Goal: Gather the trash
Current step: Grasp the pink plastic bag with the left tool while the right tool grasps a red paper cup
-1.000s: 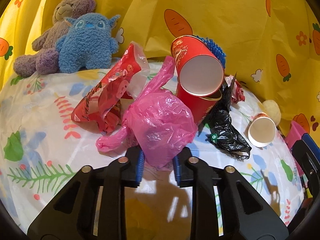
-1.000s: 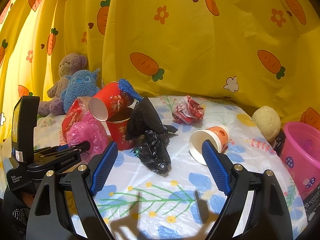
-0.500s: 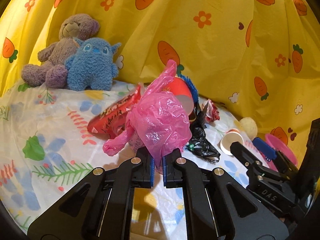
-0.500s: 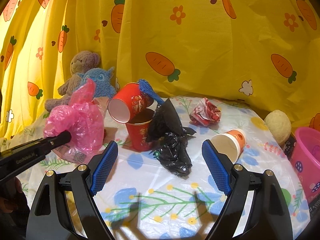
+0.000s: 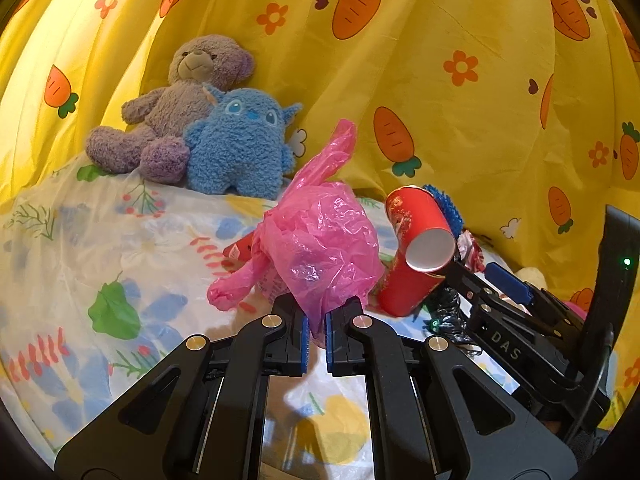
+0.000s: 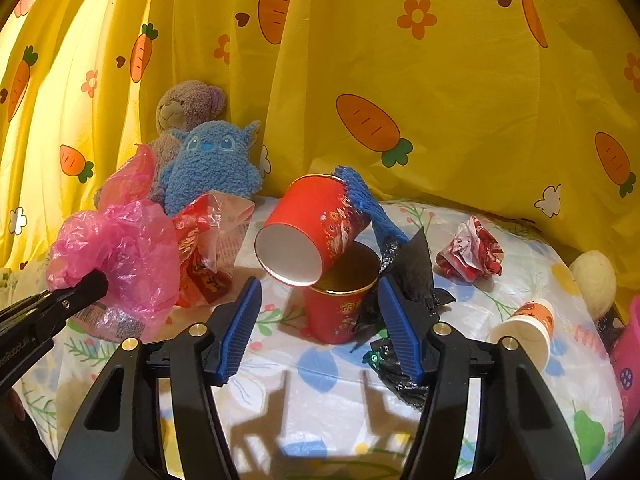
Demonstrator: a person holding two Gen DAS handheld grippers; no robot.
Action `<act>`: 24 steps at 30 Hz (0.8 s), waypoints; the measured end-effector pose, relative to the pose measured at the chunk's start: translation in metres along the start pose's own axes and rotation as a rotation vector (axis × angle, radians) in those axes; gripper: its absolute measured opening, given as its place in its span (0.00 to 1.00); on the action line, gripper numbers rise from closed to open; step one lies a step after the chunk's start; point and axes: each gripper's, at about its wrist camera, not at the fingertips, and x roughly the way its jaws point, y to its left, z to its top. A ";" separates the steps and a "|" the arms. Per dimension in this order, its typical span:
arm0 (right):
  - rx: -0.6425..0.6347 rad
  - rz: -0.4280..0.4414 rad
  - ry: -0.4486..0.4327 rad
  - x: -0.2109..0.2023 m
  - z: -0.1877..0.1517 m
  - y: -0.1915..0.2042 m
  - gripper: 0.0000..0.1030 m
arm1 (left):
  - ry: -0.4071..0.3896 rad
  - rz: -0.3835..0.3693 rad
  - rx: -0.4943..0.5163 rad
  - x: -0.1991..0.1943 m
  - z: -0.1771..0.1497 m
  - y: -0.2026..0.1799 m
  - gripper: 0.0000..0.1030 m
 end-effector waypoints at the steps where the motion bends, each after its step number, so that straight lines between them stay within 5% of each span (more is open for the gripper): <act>1: -0.003 0.002 0.001 0.004 0.002 0.001 0.51 | 0.000 -0.004 -0.003 0.001 0.001 0.001 0.05; 17: -0.001 0.011 0.026 0.034 0.004 -0.001 0.08 | 0.033 -0.099 0.019 0.011 -0.003 -0.007 0.05; 24: -0.012 -0.003 -0.005 0.022 0.001 -0.004 0.05 | 0.038 -0.112 0.030 0.010 -0.006 -0.012 0.05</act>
